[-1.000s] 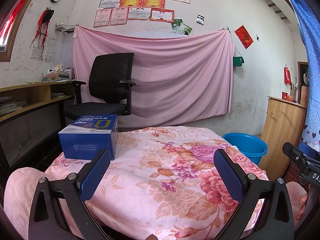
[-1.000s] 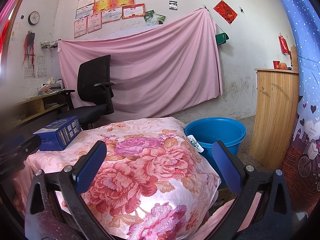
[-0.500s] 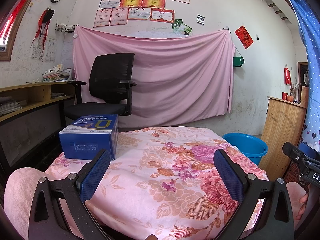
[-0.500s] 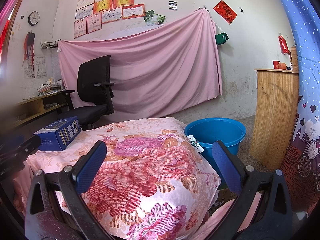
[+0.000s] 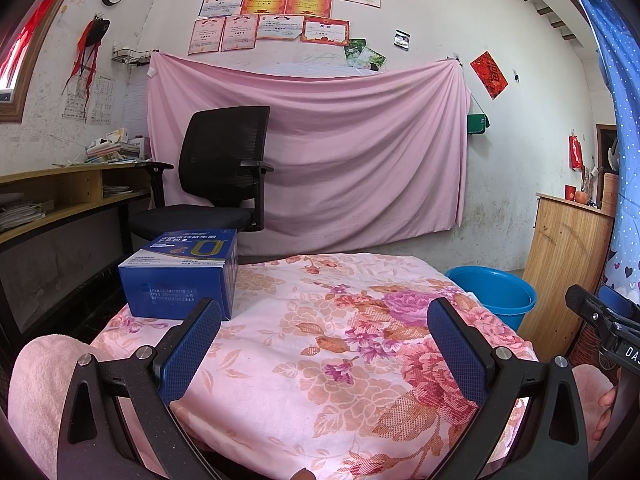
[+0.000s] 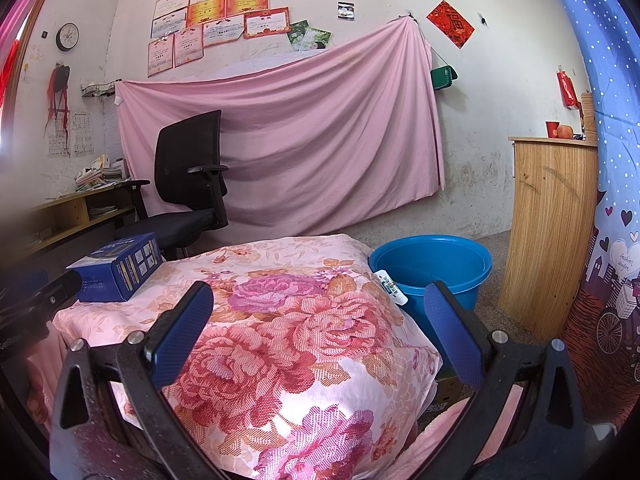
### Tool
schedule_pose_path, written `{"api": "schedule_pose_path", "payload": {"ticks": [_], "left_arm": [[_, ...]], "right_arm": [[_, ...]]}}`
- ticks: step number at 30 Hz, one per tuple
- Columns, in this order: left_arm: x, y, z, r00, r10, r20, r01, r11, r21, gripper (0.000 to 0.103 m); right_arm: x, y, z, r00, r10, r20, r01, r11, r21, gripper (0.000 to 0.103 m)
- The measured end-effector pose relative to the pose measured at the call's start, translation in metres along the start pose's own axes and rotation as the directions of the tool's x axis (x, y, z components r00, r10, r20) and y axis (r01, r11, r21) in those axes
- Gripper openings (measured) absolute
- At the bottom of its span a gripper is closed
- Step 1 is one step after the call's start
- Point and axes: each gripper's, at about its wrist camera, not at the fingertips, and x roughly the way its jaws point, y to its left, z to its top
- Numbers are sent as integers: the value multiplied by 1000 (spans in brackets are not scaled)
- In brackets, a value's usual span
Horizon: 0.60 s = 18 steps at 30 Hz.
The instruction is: Collect trash
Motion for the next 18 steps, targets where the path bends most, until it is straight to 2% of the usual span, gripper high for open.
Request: {"api": "schedule_pose_path", "payload": {"ticks": [18], "left_arm": [[0,0,0,1000,-2,-2,2,1000,-2,101]], "right_arm": [[0,0,0,1000,0,0,0,1000,0,103]]}}
